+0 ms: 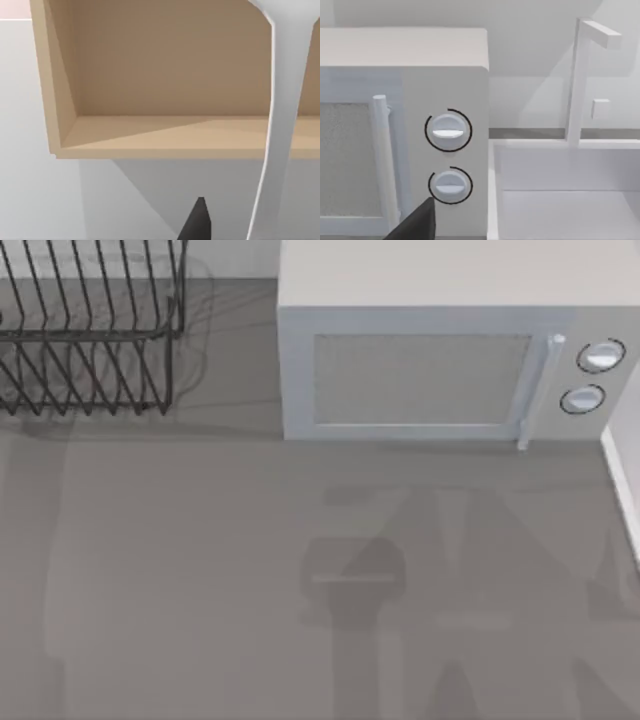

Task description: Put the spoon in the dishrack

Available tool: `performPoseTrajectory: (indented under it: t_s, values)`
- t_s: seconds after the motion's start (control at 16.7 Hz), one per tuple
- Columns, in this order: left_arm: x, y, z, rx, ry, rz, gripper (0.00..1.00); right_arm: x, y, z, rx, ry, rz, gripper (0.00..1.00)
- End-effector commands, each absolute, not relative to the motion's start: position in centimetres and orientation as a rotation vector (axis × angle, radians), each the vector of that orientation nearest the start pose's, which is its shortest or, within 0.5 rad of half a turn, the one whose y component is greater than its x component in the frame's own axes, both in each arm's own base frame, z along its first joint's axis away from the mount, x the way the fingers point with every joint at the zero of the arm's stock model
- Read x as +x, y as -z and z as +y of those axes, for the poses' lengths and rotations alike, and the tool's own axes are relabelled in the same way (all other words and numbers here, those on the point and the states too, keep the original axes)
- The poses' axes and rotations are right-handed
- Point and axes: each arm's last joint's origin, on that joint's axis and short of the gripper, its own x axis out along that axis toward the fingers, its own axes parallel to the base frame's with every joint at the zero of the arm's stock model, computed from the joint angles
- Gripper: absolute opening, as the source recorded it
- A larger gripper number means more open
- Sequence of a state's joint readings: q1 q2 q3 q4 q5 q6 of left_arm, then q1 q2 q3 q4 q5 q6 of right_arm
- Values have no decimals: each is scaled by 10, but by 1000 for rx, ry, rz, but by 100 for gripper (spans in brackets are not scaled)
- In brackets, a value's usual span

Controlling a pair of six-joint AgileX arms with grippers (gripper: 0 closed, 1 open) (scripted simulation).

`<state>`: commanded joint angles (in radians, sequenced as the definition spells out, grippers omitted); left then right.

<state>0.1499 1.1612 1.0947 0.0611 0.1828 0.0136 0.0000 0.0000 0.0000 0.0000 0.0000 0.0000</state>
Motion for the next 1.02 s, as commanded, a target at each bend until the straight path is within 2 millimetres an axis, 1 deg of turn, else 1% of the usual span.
performPoseTrajectory:
  t_s: [0.12,0.24,0.36,0.42,0.6,0.72,0.78,1.02]
  values:
    - [299,-360,39,0,22,2,0,106,-160,-1,0,0,0,100]
    - [330,-329,38,3,21,-2,0,106,-160,-1,0,0,0,100]
    - [353,-296,36,5,21,-9,0,106,-160,-1,0,0,0,100]
    - [362,-280,34,5,21,-12,0,106,-160,-1,0,0,0,100]
    - [377,-240,29,3,20,-11,0,106,-160,-1,0,0,0,100]
    - [381,-222,26,1,20,-2,0,106,-160,-1,0,0,0,100]
    - [381,-219,25,0,20,0,0,106,-160,-1,0,0,0,100]
    - [381,-218,25,0,20,0,0,106,-160,-1,0,0,0,100]
